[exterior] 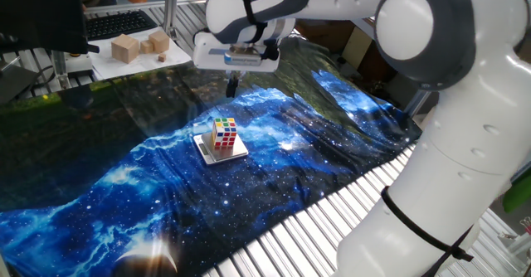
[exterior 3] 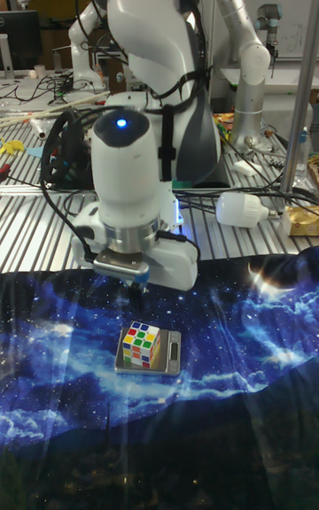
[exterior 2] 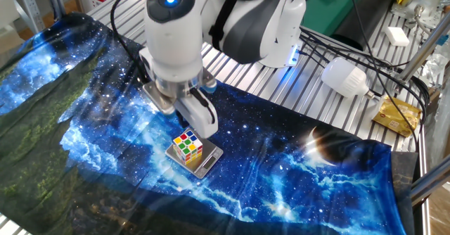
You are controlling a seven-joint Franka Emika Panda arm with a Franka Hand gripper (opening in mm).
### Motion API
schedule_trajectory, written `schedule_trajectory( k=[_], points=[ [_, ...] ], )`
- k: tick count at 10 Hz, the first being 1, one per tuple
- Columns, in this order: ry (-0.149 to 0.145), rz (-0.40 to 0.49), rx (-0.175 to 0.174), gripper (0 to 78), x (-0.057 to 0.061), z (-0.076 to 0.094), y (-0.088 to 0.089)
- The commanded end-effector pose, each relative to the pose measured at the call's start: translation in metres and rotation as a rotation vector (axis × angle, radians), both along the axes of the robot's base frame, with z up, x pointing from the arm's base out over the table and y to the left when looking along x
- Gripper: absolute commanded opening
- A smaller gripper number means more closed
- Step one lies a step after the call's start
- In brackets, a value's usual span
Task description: Remove the object from the scale
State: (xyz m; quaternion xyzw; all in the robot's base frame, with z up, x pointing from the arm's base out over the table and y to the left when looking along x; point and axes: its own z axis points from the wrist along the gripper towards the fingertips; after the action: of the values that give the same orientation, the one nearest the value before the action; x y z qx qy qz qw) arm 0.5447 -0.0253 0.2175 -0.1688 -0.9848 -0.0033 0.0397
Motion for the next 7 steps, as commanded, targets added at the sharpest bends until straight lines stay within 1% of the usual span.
schedule_trajectory(
  k=[1, 3, 7],
  points=[
    [-0.012, 0.011, 0.002, 0.0, 0.011, -0.03, 0.005],
    [-0.017, 0.028, 0.003, 0.0, 0.013, -0.043, 0.002],
    [-0.019, 0.025, 0.005, 0.0, 0.009, -0.059, 0.004]
  ],
)
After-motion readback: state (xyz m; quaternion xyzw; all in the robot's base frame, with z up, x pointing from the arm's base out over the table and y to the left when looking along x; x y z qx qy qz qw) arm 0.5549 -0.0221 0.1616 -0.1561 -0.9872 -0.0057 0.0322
